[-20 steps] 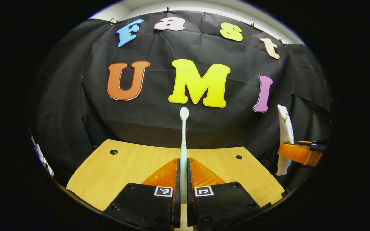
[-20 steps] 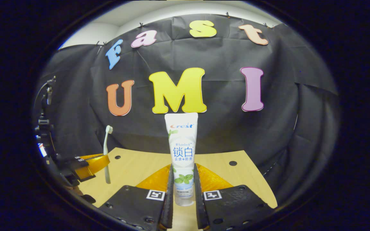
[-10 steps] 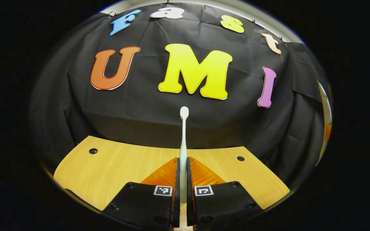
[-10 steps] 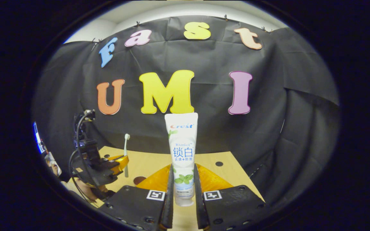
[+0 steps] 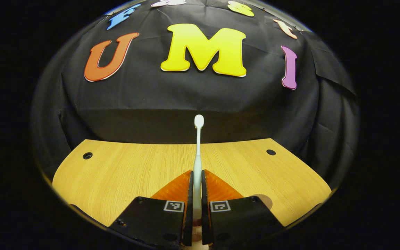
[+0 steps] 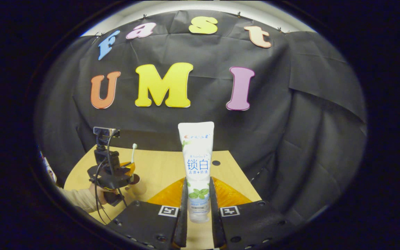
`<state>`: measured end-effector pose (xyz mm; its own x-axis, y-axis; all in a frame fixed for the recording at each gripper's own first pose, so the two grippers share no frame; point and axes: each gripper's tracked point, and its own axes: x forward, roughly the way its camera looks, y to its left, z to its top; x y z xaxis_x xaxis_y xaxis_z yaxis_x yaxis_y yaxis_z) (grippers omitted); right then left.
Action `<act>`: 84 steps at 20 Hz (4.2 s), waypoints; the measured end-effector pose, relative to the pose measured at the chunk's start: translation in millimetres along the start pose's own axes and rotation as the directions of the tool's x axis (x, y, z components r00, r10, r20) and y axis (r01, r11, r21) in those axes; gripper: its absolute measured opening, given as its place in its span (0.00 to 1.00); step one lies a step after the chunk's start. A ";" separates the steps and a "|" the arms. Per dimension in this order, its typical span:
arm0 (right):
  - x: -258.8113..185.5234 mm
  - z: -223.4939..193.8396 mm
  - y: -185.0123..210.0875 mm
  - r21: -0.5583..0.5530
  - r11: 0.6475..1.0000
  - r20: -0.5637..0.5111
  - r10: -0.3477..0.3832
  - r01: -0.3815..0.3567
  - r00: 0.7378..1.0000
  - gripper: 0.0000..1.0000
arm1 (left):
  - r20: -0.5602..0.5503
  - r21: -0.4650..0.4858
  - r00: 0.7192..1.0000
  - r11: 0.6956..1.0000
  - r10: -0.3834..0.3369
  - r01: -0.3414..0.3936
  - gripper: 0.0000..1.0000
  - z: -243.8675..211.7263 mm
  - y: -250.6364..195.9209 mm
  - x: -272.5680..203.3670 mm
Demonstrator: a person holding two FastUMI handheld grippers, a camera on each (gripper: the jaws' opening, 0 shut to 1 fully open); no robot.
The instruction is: Put the toothbrush and toothpaste on the desktop into the cup, then pick up the cup and place it on the coaster on the desktop.
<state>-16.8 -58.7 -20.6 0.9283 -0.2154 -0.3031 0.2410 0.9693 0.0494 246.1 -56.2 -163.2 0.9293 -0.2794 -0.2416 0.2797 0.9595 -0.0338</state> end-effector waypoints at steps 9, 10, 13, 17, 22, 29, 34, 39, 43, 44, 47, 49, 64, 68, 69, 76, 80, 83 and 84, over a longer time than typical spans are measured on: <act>30.4 -11.5 43.0 0.008 0.994 -0.058 0.108 -0.108 0.992 0.29 | -0.081 -0.122 0.995 0.991 -0.059 0.049 0.73 -24.5 4.2 -51.5; 35.2 -13.2 53.2 0.003 0.991 -0.064 0.130 -0.131 0.989 0.31 | -0.086 -0.126 0.995 0.991 -0.053 0.042 0.87 -28.0 9.1 -63.5; 52.6 -17.6 86.9 -0.003 0.979 -0.076 0.205 -0.206 0.976 0.29 | -0.097 -0.134 0.995 0.991 -0.035 0.022 0.90 -35.0 23.3 -98.5; 80.0 -16.6 129.6 0.032 0.955 -0.095 0.296 -0.294 0.950 0.30 | -0.100 -0.156 0.995 0.987 0.022 -0.038 0.90 -39.7 45.8 -148.6; 122.9 -15.3 188.6 0.032 0.915 -0.087 0.404 -0.403 0.911 0.30 | -0.096 -0.156 0.988 0.978 0.123 -0.137 0.90 -45.5 63.3 -207.1; 174.1 -52.4 278.6 -0.071 0.836 -0.120 0.534 -0.544 0.837 0.30 | -0.059 -0.126 0.955 0.947 0.289 -0.295 0.90 -25.8 66.5 -279.6; 195.9 -69.3 307.9 -0.073 0.823 -0.116 0.554 -0.563 0.824 0.30 | -0.077 -0.135 0.940 0.930 0.333 -0.341 0.90 -22.5 55.5 -305.4; 196.4 -89.4 299.1 -0.078 0.811 -0.147 0.565 -0.579 0.812 0.50 | -0.129 -0.141 0.929 0.921 0.347 -0.364 0.90 -41.9 53.9 -310.8; 172.3 -100.9 265.5 -0.093 0.811 -0.149 0.562 -0.577 0.814 0.76 | -0.143 -0.165 0.939 0.928 0.314 -0.335 0.90 -41.8 49.8 -294.6; 169.0 -99.2 257.3 -0.093 0.814 -0.145 0.559 -0.573 0.817 0.76 | -0.144 -0.161 0.942 0.932 0.303 -0.325 0.90 -40.6 49.0 -287.8; 157.5 -92.7 237.0 -0.086 0.825 -0.136 0.546 -0.559 0.827 0.76 | -0.140 -0.147 0.948 0.941 0.287 -0.306 0.90 -34.2 52.0 -272.3; 152.8 -87.6 224.2 -0.085 0.835 -0.132 0.531 -0.543 0.837 0.75 | -0.135 -0.148 0.951 0.944 0.277 -0.296 0.90 -28.9 53.9 -262.6; 170.7 -95.1 273.1 -0.040 0.852 -0.278 0.492 -0.522 0.825 0.93 | -0.098 -0.149 0.980 0.971 0.172 -0.185 0.91 -15.9 64.7 -219.2; 196.1 -103.8 314.2 0.016 0.861 -0.358 0.480 -0.509 0.801 0.90 | -0.087 -0.113 0.985 0.981 0.147 -0.156 0.91 -19.6 64.4 -218.9; 203.4 -103.0 322.0 0.019 0.867 -0.368 0.469 -0.498 0.803 0.88 | -0.085 -0.104 0.987 0.983 0.140 -0.149 0.91 -19.9 65.3 -218.9; 236.2 -110.9 349.4 0.052 0.920 -0.437 0.370 -0.388 0.820 0.87 | -0.080 -0.156 0.992 0.981 0.102 -0.114 0.91 -21.4 71.8 -221.2; 247.8 -120.1 349.7 0.006 0.946 -0.471 0.288 -0.323 0.834 0.74 | -0.089 -0.169 0.989 0.976 0.122 -0.136 0.91 -23.5 84.4 -220.8; 256.6 -123.1 345.5 -0.029 0.955 -0.482 0.247 -0.297 0.840 0.69 | -0.105 -0.195 0.986 0.970 0.126 -0.145 0.91 -31.3 89.4 -221.5; 261.3 -122.4 344.0 -0.044 0.957 -0.477 0.232 -0.286 0.848 0.60 | -0.111 -0.205 0.985 0.967 0.129 -0.150 0.91 -33.8 90.5 -222.0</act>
<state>274.0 233.0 -199.3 0.7080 0.0987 -0.6993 -0.0475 0.9946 0.0923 57.0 93.9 -145.4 0.9250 -0.1477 -0.3501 0.0822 0.9773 -0.1951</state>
